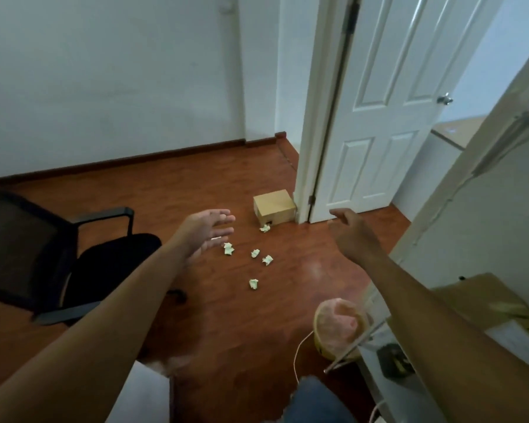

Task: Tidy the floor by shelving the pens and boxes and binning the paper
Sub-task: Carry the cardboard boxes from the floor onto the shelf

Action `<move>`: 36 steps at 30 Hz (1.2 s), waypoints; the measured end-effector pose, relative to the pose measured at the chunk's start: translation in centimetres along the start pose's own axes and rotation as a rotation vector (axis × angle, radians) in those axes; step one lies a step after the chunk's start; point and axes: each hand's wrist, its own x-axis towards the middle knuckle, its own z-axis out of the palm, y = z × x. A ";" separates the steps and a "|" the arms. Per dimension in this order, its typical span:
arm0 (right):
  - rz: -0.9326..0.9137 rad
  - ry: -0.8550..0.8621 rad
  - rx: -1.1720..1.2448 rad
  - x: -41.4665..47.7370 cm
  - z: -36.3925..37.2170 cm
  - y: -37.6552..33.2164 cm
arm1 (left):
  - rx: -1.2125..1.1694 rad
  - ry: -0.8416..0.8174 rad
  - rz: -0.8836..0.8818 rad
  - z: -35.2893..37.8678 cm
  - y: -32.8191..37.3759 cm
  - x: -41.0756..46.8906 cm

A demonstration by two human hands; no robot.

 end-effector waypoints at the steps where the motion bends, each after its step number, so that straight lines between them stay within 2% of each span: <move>1: -0.004 -0.013 0.000 0.9 0.7 -0.3 | -0.001 0.005 0.000 -0.5 0.1 0.4; 6: -0.035 -0.034 -0.049 8.1 5.6 -2.1 | -0.019 0.025 -0.026 -3.6 1.0 4.5; 15: 0.026 -0.158 -0.013 25.7 13.1 -3.3 | 0.087 0.166 -0.139 -8.3 4.7 19.4; 23: 0.071 -0.193 -0.016 41.7 15.0 -4.9 | 0.096 0.121 -0.187 -9.5 9.0 33.6; 31: 0.136 -0.187 -0.042 51.5 15.4 -3.3 | 0.012 0.113 -0.234 -10.6 10.4 44.7; 36: 0.178 -0.138 -0.079 56.3 15.9 -2.7 | -0.003 0.035 -0.217 -10.6 13.1 53.6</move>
